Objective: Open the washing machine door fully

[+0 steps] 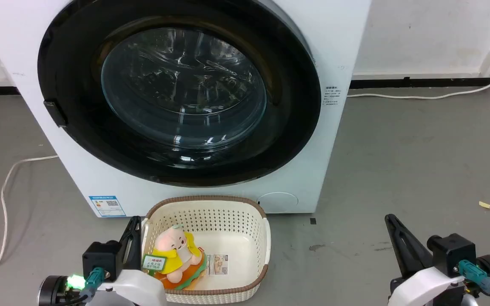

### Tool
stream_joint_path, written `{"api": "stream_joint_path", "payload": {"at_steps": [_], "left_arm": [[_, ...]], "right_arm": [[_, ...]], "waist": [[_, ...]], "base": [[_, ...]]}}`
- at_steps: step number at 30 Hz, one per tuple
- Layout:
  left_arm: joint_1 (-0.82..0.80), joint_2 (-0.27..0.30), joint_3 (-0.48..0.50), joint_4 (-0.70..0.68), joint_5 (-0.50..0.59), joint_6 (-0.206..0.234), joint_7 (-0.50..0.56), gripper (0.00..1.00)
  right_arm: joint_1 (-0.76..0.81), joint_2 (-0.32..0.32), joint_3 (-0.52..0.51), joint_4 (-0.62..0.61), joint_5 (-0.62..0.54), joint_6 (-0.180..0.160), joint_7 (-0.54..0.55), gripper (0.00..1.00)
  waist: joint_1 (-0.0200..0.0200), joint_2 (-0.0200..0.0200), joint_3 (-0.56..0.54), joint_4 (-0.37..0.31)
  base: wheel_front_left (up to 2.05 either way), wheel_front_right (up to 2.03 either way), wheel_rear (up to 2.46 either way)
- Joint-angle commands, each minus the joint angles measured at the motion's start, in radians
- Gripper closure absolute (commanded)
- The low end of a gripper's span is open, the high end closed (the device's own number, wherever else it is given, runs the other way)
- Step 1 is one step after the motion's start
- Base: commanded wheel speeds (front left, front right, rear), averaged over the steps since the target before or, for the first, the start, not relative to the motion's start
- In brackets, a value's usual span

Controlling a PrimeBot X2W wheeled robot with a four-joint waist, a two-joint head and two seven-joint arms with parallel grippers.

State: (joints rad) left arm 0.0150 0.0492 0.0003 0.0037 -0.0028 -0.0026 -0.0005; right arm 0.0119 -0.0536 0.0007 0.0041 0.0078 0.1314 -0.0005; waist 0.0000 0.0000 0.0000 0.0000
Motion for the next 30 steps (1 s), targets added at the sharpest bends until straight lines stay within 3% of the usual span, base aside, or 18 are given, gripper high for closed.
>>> {"api": "stream_joint_path", "payload": {"at_steps": [1, 28, 29, 30], "left_arm": [[-0.015, 0.001, 0.000, -0.004, 0.003, 0.003, 0.000, 1.00], [-0.015, 0.001, 0.000, -0.004, 0.003, 0.003, 0.000, 1.00], [0.000, 0.000, 0.000, 0.000, 0.000, 0.000, 0.000, 0.00], [0.001, 0.000, 0.000, 0.000, 0.000, 0.000, 0.000, 0.00]], "right_arm": [[-0.012, 0.003, -0.001, -0.004, -0.008, -0.001, 0.000, 1.00], [-0.012, 0.003, -0.001, -0.004, -0.008, -0.001, 0.000, 1.00], [0.000, 0.000, 0.000, 0.000, 0.001, 0.000, 0.000, 0.00], [0.000, 0.000, 0.000, 0.000, 0.000, 0.000, 0.000, 0.00]], "waist": [[0.0000, 0.0000, 0.000, 0.000], [0.0000, 0.0000, 0.000, 0.000], [0.0000, 0.0000, 0.000, 0.000], [0.0000, 0.0000, 0.000, 0.000]], "base": [[0.00, 0.00, 0.00], [0.00, 0.00, 0.00], [0.00, 0.00, 0.00], [0.00, 0.00, 0.00]]}}
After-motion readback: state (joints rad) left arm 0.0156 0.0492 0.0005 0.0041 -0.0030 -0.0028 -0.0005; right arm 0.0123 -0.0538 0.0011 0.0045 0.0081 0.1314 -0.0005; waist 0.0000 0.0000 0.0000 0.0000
